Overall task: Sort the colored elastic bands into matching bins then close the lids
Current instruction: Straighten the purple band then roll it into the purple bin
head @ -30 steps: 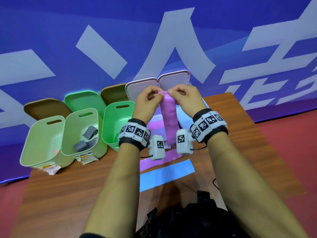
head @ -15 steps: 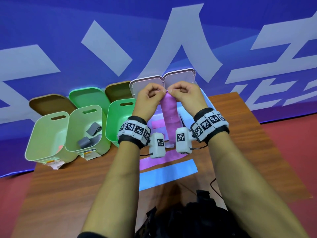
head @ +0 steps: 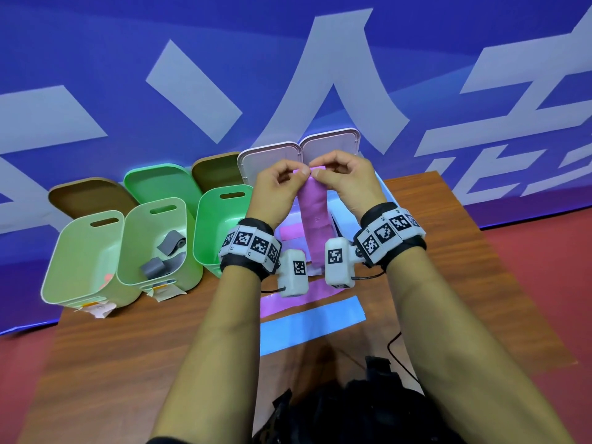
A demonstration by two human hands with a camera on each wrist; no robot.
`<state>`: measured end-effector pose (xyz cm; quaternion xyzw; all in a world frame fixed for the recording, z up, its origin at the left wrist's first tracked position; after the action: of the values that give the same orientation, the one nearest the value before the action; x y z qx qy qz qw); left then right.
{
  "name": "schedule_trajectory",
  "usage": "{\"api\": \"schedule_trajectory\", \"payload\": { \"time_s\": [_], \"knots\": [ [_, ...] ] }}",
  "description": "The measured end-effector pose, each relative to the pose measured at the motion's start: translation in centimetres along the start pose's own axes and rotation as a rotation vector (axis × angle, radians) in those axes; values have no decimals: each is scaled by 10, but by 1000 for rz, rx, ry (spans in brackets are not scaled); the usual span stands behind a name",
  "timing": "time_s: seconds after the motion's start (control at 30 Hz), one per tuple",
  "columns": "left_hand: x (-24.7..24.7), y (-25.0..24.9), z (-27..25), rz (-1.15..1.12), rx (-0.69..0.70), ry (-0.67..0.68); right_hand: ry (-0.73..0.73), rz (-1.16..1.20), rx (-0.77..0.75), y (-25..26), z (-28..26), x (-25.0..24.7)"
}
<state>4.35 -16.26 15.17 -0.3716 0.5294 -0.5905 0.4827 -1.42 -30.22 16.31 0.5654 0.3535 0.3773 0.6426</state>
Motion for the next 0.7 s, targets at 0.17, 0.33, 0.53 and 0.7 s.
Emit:
{"api": "schedule_trajectory", "payload": {
  "time_s": [0.17, 0.33, 0.53, 0.7],
  "knots": [
    [1, -2, 1, -16, 30, 2, -8, 13, 8, -2, -1, -2],
    [1, -1, -2, -54, 36, 16, -24, 2, 4, -4, -1, -3],
    [1, 2, -2, -32, -29, 1, -29, 38, -4, -4, -2, -2],
    [1, 3, 0, -9, 13, -6, -30, 18, 0, -8, -2, -4]
  ]
}}
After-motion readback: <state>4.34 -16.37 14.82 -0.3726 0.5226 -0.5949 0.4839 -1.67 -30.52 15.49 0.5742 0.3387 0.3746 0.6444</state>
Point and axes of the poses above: each hand's wrist, its own z-axis towards the middle knuckle, its own x-axis out of the palm, y = z × x, the point moved 2 cm from there along z, towards the middle knuckle, and after that the axes turned 7 degrees about -y, right-handed, at the moved point
